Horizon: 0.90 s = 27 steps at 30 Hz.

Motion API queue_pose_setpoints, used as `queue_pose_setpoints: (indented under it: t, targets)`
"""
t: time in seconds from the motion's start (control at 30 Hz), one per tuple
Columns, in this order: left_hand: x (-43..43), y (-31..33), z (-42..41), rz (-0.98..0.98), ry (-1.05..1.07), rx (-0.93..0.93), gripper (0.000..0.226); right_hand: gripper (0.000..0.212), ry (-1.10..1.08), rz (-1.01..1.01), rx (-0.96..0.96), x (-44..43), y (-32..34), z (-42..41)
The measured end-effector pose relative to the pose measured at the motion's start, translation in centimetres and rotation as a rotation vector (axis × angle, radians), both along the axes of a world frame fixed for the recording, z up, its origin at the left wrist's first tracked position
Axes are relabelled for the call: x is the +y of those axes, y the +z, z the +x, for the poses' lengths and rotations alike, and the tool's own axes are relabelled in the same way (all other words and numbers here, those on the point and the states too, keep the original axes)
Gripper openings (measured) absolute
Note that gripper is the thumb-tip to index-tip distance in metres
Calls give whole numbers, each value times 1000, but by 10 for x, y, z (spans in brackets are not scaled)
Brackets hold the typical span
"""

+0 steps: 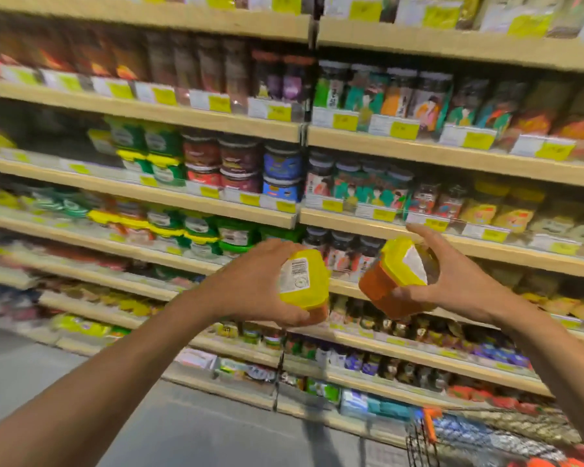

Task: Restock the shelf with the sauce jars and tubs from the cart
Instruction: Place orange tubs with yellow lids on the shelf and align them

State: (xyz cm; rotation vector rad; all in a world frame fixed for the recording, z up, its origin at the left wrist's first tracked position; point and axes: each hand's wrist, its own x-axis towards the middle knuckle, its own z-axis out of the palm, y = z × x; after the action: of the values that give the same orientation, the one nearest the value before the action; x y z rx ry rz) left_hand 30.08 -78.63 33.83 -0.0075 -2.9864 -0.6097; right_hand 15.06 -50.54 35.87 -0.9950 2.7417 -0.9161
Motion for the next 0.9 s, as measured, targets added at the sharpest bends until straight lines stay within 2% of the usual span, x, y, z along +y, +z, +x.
queue_pose_setpoints:
  t: [0.2, 0.47, 0.9]
  targets:
    - [-88, 15, 74, 6, 168, 80, 108, 108, 188, -10, 0, -111, 21, 17]
    - [-191, 2, 130, -14, 327, 168, 108, 108, 385, -65, 30, -247, 23, 29]
    - [-385, 5, 104, -104, 460, 325, 106, 115, 546, -87, 165, -480, 19, -10]
